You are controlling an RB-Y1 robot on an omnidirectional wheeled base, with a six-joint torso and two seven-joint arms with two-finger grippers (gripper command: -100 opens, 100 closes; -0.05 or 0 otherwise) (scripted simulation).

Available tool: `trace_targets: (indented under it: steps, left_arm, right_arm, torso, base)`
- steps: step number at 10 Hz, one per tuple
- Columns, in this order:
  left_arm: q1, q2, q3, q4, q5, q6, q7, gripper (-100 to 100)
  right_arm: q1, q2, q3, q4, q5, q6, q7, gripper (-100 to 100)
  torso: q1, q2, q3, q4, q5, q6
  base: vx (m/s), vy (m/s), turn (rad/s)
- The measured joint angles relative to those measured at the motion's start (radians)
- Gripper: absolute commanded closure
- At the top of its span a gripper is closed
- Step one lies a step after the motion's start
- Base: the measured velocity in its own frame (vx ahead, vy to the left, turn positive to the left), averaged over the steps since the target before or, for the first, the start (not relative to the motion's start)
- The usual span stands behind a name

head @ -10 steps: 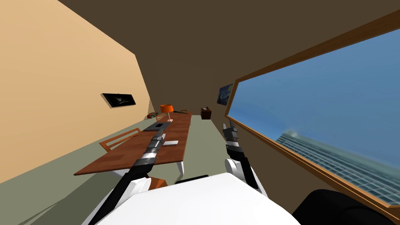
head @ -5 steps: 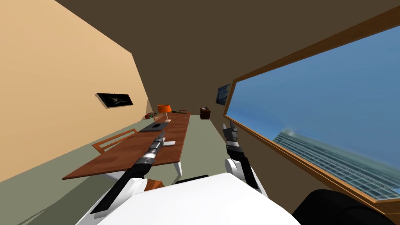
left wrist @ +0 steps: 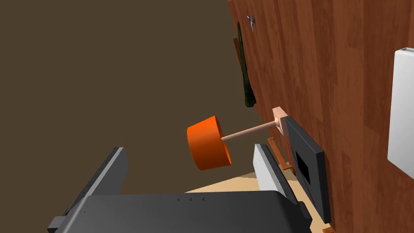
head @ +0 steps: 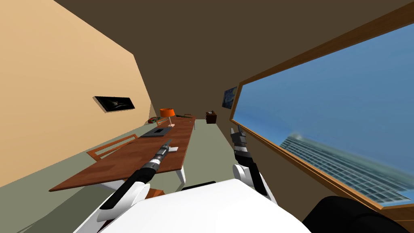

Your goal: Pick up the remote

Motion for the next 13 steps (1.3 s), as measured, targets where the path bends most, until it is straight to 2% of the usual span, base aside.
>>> trace_targets:
  steps: [1,4,5,6,9,10,11,12,13]
  left_arm:
    - [-0.007,0.037,0.006,0.024,0.033,0.031,-0.008,-100]
    - [-0.029,0.076,0.008,0.092,0.084,0.108,-0.041,-100]
    - [-0.045,0.106,0.006,0.134,0.115,0.130,-0.052,-100]
    - [-0.039,0.111,0.007,0.141,0.126,0.156,-0.063,-100]
    - [-0.067,0.159,0.007,0.228,0.187,0.231,-0.100,-100]
    - [-0.067,0.172,0.012,0.235,0.201,0.262,-0.107,-100]
    - [-0.091,0.196,0.014,0.272,0.228,0.296,-0.117,-100]
    - [-0.095,0.207,0.014,0.292,0.242,0.326,-0.125,-100]
    - [-0.102,0.235,0.009,0.331,0.274,0.347,-0.138,-100]
  right_arm:
    - [0.000,0.000,0.000,0.000,0.000,0.000,0.000,0]
    - [0.000,0.000,0.000,0.000,0.000,0.000,0.000,0]
    - [0.000,0.000,0.000,0.000,0.000,0.000,0.000,0]
    - [0.000,0.000,0.000,0.000,0.000,0.000,0.000,0]
    - [0.000,0.000,0.000,0.000,0.000,0.000,0.000,0]
    - [0.000,0.000,0.000,0.000,0.000,0.000,0.000,0]
    - [0.000,0.000,0.000,0.000,0.000,0.000,0.000,0]
    - [0.000,0.000,0.000,0.000,0.000,0.000,0.000,0]
    - [0.000,0.000,0.000,0.000,0.000,0.000,0.000,0]
  torso:
    - [0.000,0.001,0.000,0.000,0.000,0.000]
    - [0.001,0.000,0.000,0.000,0.000,0.000]
    - [0.001,-0.001,0.000,0.000,0.000,0.000]
    - [0.001,0.000,0.000,0.000,0.000,0.000]
    - [0.001,-0.002,-0.001,0.000,0.000,0.000]
    - [0.002,-0.001,-0.001,0.000,0.000,0.000]
    - [0.002,-0.003,-0.002,-0.001,0.000,0.000]
    - [0.002,-0.002,-0.001,-0.001,0.000,0.000]
    - [0.003,-0.003,-0.002,-0.001,0.001,0.000]
  base:
    - [0.008,-0.077,-0.009]
    - [0.023,-0.070,-0.023]
    - [0.032,-0.065,-0.009]
    - [0.045,-0.079,-0.020]
    - [0.042,-0.058,-0.014]
    - [0.074,-0.056,-0.020]
    - [0.058,-0.041,-0.009]
    - [0.067,-0.032,-0.016]
    - [0.066,-0.029,-0.007]
